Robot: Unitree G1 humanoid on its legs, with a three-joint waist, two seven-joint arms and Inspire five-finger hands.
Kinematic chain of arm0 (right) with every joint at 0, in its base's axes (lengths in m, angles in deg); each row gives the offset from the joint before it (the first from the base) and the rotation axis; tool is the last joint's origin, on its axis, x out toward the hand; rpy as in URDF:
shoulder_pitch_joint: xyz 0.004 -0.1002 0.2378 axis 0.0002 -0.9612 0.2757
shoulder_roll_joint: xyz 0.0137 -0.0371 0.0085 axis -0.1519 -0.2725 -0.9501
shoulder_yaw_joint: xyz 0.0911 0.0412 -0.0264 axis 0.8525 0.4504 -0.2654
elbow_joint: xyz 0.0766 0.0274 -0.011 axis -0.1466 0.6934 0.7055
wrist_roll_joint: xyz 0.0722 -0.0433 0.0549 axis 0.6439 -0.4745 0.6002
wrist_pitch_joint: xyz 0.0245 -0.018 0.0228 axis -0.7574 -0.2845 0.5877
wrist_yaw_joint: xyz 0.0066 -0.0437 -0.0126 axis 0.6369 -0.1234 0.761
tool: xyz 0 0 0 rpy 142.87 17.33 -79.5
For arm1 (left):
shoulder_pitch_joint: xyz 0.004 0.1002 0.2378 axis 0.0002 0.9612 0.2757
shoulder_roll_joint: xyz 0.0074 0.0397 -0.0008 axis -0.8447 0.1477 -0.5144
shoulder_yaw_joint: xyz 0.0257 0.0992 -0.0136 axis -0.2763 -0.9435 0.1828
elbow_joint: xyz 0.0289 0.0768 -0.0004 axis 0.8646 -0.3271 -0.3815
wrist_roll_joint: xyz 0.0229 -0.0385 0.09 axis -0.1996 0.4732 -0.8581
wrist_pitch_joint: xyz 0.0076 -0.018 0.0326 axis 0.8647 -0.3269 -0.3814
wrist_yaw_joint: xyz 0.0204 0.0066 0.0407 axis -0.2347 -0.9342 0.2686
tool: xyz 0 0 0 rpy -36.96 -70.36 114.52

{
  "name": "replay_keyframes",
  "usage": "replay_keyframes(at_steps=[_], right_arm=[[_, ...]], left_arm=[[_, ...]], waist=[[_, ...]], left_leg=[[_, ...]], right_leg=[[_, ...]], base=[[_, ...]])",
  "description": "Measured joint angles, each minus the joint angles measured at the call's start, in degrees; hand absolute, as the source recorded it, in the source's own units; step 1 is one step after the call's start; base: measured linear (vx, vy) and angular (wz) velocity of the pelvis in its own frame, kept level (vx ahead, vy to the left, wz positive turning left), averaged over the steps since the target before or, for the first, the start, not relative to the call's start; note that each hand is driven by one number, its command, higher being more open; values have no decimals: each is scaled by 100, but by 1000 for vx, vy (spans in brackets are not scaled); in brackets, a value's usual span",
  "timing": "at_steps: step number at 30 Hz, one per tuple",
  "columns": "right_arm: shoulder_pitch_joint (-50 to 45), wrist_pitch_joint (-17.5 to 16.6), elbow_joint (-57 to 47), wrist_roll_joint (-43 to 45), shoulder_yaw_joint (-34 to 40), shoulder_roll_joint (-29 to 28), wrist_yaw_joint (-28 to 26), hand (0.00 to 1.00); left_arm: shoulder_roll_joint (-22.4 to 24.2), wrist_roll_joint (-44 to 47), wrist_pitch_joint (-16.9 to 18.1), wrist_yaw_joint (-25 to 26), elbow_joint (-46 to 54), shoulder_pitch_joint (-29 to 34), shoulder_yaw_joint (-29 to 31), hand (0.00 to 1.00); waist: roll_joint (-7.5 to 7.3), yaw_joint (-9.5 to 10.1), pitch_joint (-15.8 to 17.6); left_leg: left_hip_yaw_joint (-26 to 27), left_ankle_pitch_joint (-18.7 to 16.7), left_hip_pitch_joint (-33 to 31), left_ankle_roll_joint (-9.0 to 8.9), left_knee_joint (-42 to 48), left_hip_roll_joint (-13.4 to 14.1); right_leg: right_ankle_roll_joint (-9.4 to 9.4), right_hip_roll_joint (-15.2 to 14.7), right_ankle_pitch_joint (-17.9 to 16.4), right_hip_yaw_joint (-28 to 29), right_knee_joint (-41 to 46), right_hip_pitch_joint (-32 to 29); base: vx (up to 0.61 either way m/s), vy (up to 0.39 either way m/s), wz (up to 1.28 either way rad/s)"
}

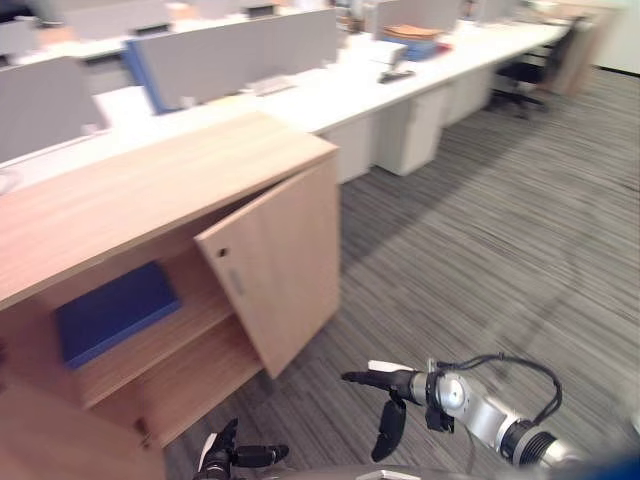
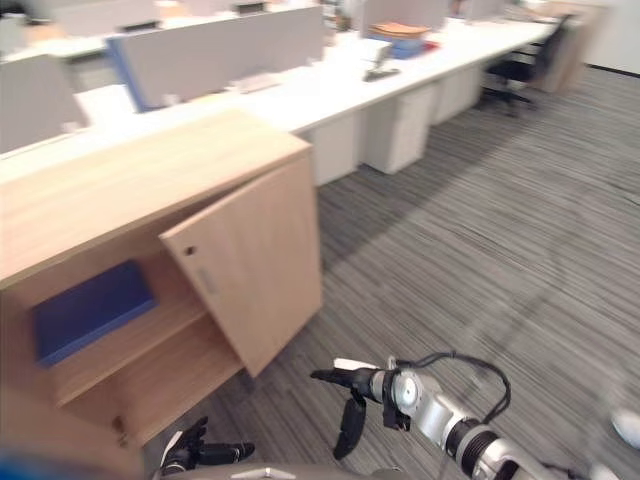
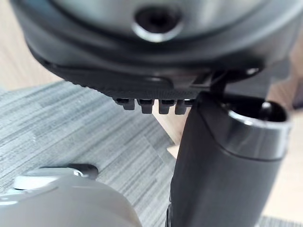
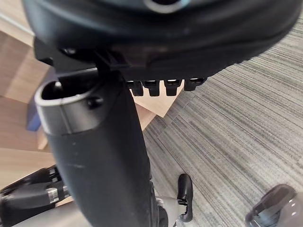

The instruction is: Walk over to the cabinet, pick up the folder, carry it to the office cabinet, place the folder inside the office cabinet, then close the office cabinet door

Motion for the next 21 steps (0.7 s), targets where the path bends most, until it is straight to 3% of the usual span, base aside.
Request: replay_keyframes(at_steps=[1, 2, 3, 4, 5, 6, 7, 9, 10, 13, 15, 17, 18, 20, 21], right_arm=[[2, -7, 420, -246, 351, -360, 207, 100], [2, -27, 623, -338, 517, -551, 325, 100], [-9, -57, 895, -517, 780, -825, 524, 100], [-18, -62, 995, -626, 928, -931, 593, 100], [-98, -56, 1166, -773, 1239, -1080, 699, 100], [-190, -33, 1418, -834, 1503, -1197, 798, 100], [-215, -13, 1610, -824, 1659, -1286, 836, 100], [-296, 190, 2400, -653, 2171, -1524, 1080, 100], [-385, 281, 2713, -453, 2462, -1624, 1220, 100], [-550, 468, 2912, 106, 3093, -1721, 1542, 100], [-700, 487, 2920, 330, 3461, -1928, 1746, 100], [-854, 483, 2923, 455, 3702, -2100, 1842, 100], [-877, 482, 2941, 541, 3953, -2215, 1864, 100], [-846, 453, 2988, 542, 4181, -2296, 1899, 100], [-804, 414, 3065, 602, 4240, -2294, 1911, 100]], left_arm=[[-6, 1, -6, 18, -4, -21, 1, 100], [-15, 6, -31, 39, -8, -32, 6, 100], [-13, 118, -61, 53, -6, -68, 25, 100], [-19, 165, -61, 49, -2, -108, 48, 100], [-67, 215, -89, 12, -3, -205, 34, 100], [-90, 213, -151, 27, 0, -319, 44, 100], [-112, 213, -170, 46, 20, -346, 49, 100], [-109, 225, -207, 48, 88, -329, 193, 100], [56, 284, -242, 57, 167, -236, 453, 100], [280, 722, -328, 102, 329, -123, 888, 100], [338, 997, -321, 120, 528, 87, 1136, 100], [299, 1240, -305, 155, 552, 223, 1188, 100], [281, 1356, -304, 156, 553, 219, 1191, 100], [277, 1410, -290, 163, 548, 151, 1175, 100], [271, 1508, -295, 158, 535, 78, 1193, 100]], waist=[[95, -37, 45], [104, -34, 58], [80, -32, 72], [53, -29, 89], [-2, -70, 149], [-101, -76, 195], [-143, -66, 231], [-96, 16, 248], [-27, 95, 202], [22, 139, 148], [-215, 264, 86], [-308, 271, 36], [-366, 277, 64], [-349, 260, 189], [-338, 232, 226]], left_leg=[[-491, 69, -154, 41, 30, -58], [-754, 118, -269, 38, 66, -89], [-1335, 206, -538, 4, 157, -199], [-1645, 205, -673, -1, 212, -300], [-2347, 200, -875, -15, 311, -573], [-2918, 200, -944, -25, 336, -813], [-3137, 199, -943, -31, 319, -899], [-3826, 227, -923, -178, 125, -895], [-3811, 162, -1120, -445, 586, -879], [-3705, -154, -1249, -587, 994, -675], [-3884, 18, -1302, -658, 801, -606], [-3951, 108, -1300, -674, 790, -649], [-3714, 282, -1315, -628, 769, -705], [-2753, 561, -1365, -311, 561, -589], [-1058, 303, -1890, 67, 1242, -112]], right_leg=[[-25, 220, 181, 1011, 300, -391], [262, 485, -117, 1634, 207, -499], [588, 1106, -574, 2885, -338, -512], [745, 1351, -712, 3556, -633, -463], [1152, 1675, -933, 4545, -1239, -187], [1430, 1806, -1096, 5096, -1743, 140], [1457, 1834, -1119, 5197, -1963, 306], [1303, 1871, -1098, 4441, -2179, 610], [1213, 1895, -1109, 3957, -2242, 709], [1089, 2052, -1139, 3095, -2337, 860], [1014, 2163, -1110, 2772, -2545, 1032], [981, 2214, -1046, 2514, -2815, 1283], [966, 2190, -1035, 2316, -2904, 1440], [912, 2098, -1001, 2014, -2981, 1603], [870, 2118, -949, 1680, -3163, 1655]], base=[[-7, 62, 207], [-3, -36, 211], [10, -79, 179], [9, -205, 255], [-11, -292, 293], [-14, -266, 297], [-73, -267, 284], [-165, -373, 237], [-196, -418, 192], [-73, -276, 147], [16, -137, 86], [49, -118, 75], [31, -102, 93], [-30, -39, 84], [-51, -7, 78]])
